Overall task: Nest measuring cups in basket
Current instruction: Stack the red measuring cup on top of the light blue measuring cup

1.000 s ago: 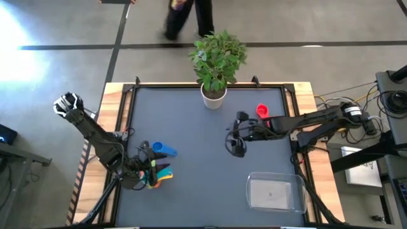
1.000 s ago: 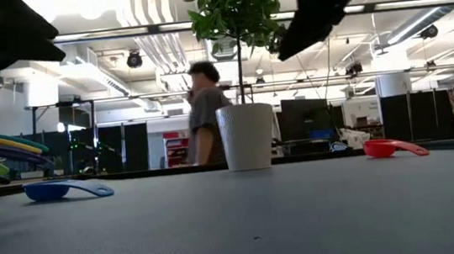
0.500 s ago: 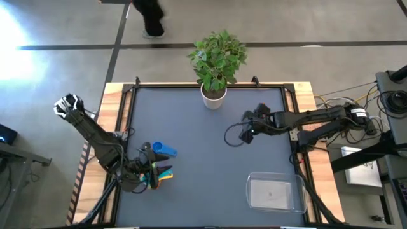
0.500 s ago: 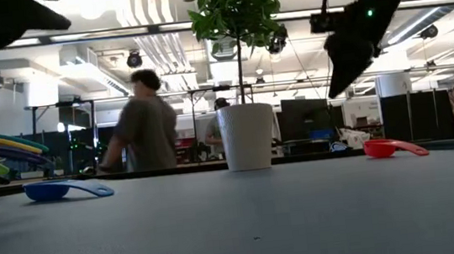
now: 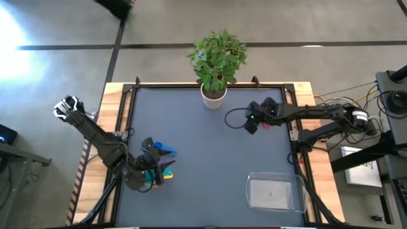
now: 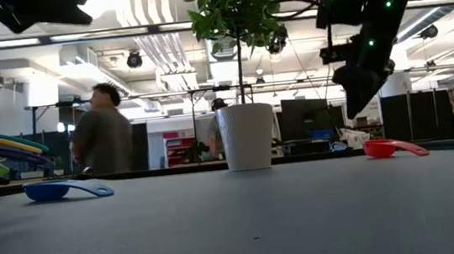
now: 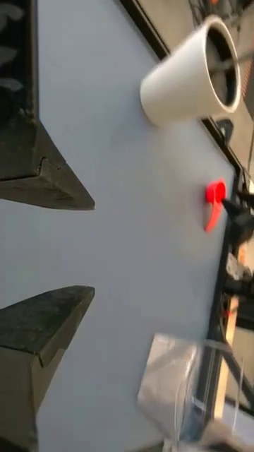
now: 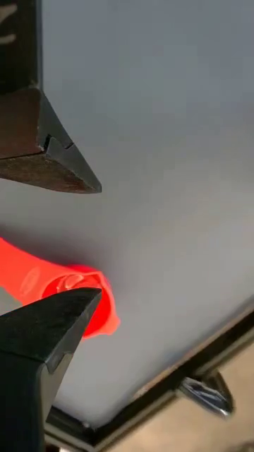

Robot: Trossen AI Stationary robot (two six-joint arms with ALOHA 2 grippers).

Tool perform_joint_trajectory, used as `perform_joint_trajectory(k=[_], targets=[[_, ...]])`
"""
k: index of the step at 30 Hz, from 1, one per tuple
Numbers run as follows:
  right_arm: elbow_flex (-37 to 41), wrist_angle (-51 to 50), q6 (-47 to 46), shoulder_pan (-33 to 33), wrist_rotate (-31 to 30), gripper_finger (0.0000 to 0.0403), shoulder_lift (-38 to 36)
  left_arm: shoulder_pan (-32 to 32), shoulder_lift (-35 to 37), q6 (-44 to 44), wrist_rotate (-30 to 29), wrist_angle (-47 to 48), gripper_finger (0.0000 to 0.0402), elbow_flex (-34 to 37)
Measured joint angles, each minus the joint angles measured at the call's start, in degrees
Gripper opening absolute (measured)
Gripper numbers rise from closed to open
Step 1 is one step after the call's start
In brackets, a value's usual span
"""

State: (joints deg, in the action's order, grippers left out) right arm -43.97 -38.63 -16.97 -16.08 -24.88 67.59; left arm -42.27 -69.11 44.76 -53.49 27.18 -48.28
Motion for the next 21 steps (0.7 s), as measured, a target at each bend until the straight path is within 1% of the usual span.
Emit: perform_joint_trajectory(k=[5, 9, 12, 14, 17, 21], targets=[[0.23, 0.77, 2.14, -2.95, 0.89, 0.0219, 0.00, 1.85, 3.91, 2.22, -0.19, 1.72, 0.0169, 2.70], [0.24, 1.84, 3.93, -5.49, 1.36, 0.0219, 0.05, 2.74, 6.15, 4.17, -2.46, 1.75, 0.0169, 5.75], [0.25, 2.66, 4.97, -8.23, 3.89, 0.0219, 0.86, 3.87, 7.89, 4.30, -2.51, 1.75, 0.0169, 8.31], [0.25, 3.58, 6.35, -10.05, 5.33, 0.0219, 1.91, 4.93, 9.08, 5.57, -1.79, 1.68, 0.0169, 9.57], [0.25, 4.01, 7.80, -12.49, 5.41, 0.0219, 4.00, 5.61, 10.40, 7.30, -0.98, 1.38, 0.0169, 11.09], [0.25, 3.61, 6.80, -15.52, 5.40, 0.0219, 7.71, 5.70, 11.73, 6.73, 0.34, -1.21, 0.0169, 12.29]])
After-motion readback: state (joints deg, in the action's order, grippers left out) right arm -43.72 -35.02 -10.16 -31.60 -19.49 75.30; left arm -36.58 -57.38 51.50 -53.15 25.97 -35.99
